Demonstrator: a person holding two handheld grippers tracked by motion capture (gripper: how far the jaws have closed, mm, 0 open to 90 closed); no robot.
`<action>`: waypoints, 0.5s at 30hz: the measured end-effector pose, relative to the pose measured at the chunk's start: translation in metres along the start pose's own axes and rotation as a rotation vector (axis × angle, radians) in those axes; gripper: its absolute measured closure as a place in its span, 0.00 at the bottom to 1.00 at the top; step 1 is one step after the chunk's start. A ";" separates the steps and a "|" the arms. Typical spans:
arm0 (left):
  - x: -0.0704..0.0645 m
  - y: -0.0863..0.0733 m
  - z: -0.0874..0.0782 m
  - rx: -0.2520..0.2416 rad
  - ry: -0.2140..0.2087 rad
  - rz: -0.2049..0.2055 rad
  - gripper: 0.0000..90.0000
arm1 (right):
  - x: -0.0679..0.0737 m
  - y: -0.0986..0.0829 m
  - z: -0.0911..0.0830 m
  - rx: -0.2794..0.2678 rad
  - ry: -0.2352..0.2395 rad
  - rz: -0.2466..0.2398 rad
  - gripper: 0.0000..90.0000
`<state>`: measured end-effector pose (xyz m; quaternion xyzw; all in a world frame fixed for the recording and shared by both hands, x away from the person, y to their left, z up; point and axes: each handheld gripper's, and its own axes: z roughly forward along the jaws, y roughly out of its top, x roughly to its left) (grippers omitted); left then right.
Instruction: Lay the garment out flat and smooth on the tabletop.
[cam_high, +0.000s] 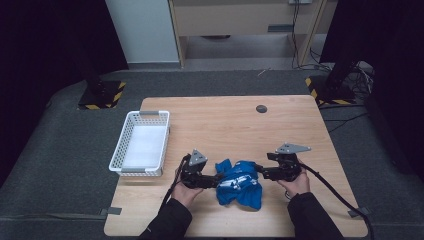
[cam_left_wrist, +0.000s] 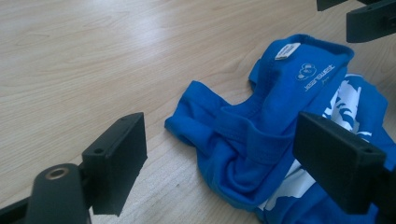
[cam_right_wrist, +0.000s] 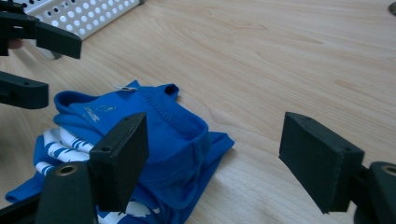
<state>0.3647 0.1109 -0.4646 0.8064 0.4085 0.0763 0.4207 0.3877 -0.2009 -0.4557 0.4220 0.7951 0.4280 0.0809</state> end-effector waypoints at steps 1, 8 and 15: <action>0.000 0.000 0.001 0.002 -0.007 0.000 0.23 | 0.000 0.000 0.001 0.004 0.010 -0.001 0.28; 0.001 -0.003 0.006 0.023 -0.029 -0.005 0.36 | -0.001 -0.005 0.010 0.039 0.073 0.017 0.33; 0.003 -0.006 0.013 0.060 -0.053 -0.025 0.51 | -0.003 -0.009 0.015 0.060 0.127 0.052 0.44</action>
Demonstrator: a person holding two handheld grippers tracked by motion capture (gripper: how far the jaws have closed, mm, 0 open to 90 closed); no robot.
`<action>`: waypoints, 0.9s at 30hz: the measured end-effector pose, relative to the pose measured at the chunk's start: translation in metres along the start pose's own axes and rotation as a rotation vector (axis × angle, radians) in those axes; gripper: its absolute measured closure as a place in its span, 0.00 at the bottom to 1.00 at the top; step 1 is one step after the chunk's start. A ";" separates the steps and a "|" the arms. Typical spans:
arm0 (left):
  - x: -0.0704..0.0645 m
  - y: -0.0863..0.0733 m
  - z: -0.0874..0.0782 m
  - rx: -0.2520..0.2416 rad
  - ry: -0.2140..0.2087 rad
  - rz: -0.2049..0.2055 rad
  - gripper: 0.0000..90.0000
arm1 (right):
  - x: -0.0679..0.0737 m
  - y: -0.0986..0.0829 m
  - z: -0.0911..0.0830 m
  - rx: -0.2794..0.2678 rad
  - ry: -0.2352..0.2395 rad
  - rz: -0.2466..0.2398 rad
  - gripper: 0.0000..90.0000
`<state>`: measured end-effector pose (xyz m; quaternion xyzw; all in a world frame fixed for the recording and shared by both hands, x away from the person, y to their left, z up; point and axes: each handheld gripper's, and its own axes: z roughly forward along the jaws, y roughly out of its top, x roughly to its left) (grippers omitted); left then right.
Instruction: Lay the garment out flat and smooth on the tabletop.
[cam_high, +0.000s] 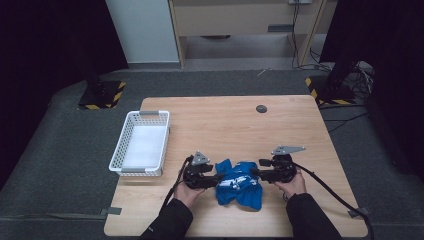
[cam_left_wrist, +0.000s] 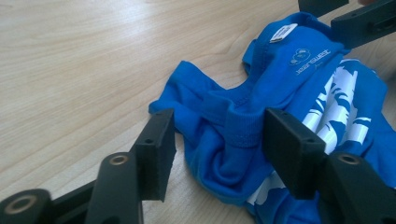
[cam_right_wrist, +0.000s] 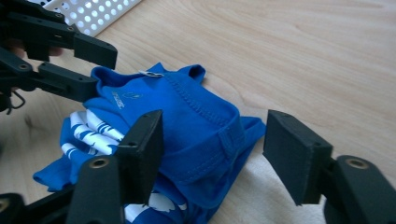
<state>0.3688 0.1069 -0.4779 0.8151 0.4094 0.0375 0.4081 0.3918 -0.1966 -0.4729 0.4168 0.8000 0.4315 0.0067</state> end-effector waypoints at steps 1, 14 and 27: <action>0.000 0.000 0.001 0.002 -0.002 -0.005 0.54 | 0.000 -0.001 0.001 0.004 0.005 0.007 0.45; 0.000 -0.002 0.012 0.038 -0.008 -0.025 0.84 | 0.000 -0.005 0.007 0.038 0.051 0.041 0.78; -0.011 0.008 -0.004 -0.040 0.009 -0.007 0.93 | 0.008 0.003 -0.005 -0.020 0.006 0.012 0.94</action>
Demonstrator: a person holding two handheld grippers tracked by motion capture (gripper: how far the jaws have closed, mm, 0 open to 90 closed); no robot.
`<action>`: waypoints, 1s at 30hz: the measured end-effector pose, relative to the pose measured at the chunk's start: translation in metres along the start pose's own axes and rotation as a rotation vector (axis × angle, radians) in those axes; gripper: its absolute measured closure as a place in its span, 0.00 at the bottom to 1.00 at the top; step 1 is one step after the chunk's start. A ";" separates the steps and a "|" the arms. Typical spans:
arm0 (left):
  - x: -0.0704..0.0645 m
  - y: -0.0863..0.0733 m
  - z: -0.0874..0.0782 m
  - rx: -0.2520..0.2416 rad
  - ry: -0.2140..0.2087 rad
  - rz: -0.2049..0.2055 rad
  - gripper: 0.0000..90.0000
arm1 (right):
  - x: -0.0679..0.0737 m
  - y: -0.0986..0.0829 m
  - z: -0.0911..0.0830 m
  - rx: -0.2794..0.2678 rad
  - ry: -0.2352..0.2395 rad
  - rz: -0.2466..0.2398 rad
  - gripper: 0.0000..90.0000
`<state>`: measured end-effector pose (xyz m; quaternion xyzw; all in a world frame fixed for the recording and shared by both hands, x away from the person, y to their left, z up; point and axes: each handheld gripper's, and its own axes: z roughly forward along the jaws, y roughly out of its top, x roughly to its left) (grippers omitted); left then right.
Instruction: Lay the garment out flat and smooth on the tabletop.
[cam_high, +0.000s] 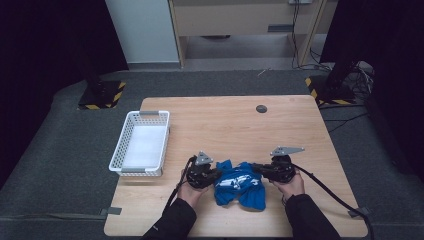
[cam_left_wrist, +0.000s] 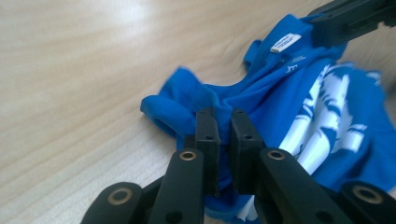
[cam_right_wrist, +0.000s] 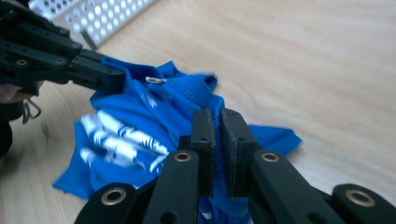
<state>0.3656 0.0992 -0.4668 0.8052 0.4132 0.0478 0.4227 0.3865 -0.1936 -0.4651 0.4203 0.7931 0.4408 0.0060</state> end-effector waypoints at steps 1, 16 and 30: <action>-0.001 0.002 -0.003 -0.012 -0.001 0.004 0.93 | 0.000 0.001 -0.003 -0.017 -0.005 0.000 0.94; -0.020 0.051 -0.047 -0.191 0.043 0.064 0.94 | 0.023 0.038 -0.050 -0.267 -0.081 -0.051 0.95; -0.001 0.114 -0.033 -0.275 0.239 0.111 0.94 | 0.014 0.103 -0.040 -0.367 -0.269 -0.014 0.94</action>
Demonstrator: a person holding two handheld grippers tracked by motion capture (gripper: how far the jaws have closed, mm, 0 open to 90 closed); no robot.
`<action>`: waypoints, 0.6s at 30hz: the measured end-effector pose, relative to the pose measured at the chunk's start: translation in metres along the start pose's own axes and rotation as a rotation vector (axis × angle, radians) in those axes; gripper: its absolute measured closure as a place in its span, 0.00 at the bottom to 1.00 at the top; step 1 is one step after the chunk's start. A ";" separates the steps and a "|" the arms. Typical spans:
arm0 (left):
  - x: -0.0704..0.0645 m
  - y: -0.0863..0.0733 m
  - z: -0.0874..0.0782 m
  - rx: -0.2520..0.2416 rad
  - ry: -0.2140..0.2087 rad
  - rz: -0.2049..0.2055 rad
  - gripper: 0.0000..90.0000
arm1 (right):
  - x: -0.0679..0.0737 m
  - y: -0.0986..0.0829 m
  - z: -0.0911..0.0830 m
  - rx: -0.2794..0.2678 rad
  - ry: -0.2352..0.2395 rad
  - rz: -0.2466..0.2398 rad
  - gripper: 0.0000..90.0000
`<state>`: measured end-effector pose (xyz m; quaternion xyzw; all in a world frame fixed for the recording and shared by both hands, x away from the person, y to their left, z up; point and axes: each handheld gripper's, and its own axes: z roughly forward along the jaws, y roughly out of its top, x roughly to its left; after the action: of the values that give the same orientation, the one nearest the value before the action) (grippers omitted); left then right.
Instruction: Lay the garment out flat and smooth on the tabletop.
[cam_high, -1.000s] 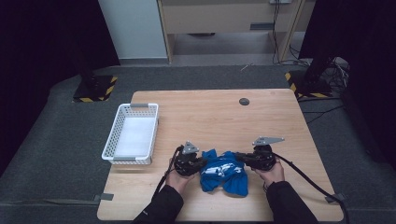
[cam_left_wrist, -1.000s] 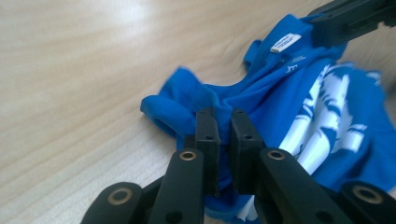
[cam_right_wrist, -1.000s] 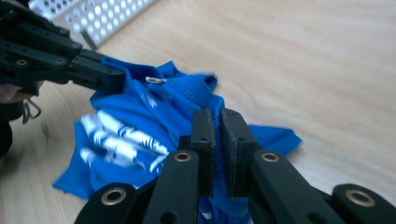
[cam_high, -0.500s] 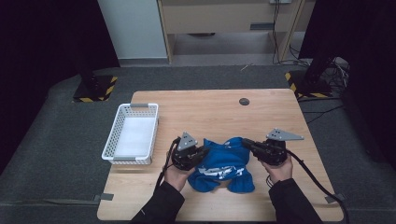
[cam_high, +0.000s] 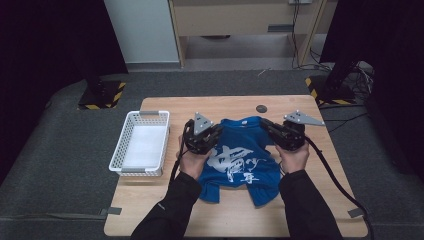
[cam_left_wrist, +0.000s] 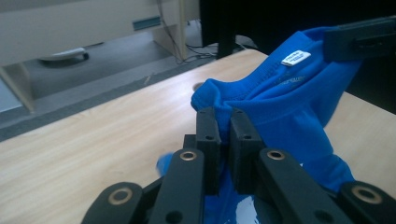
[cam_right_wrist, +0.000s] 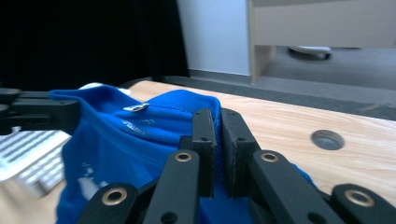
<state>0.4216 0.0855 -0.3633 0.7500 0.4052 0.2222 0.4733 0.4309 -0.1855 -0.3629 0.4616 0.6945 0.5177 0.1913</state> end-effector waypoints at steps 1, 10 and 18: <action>0.001 0.001 0.005 0.000 0.015 0.008 0.94 | -0.002 0.001 0.005 0.003 -0.019 0.006 0.94; 0.026 -0.002 0.051 0.009 0.150 -0.049 0.60 | -0.013 0.010 0.051 0.007 -0.199 -0.002 0.69; 0.045 -0.013 0.030 0.040 0.137 -0.114 0.45 | -0.021 0.002 0.043 0.020 -0.250 -0.029 0.45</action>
<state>0.4641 0.1095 -0.3904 0.7181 0.4832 0.2376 0.4410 0.4737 -0.1797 -0.3825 0.5145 0.6769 0.4462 0.2793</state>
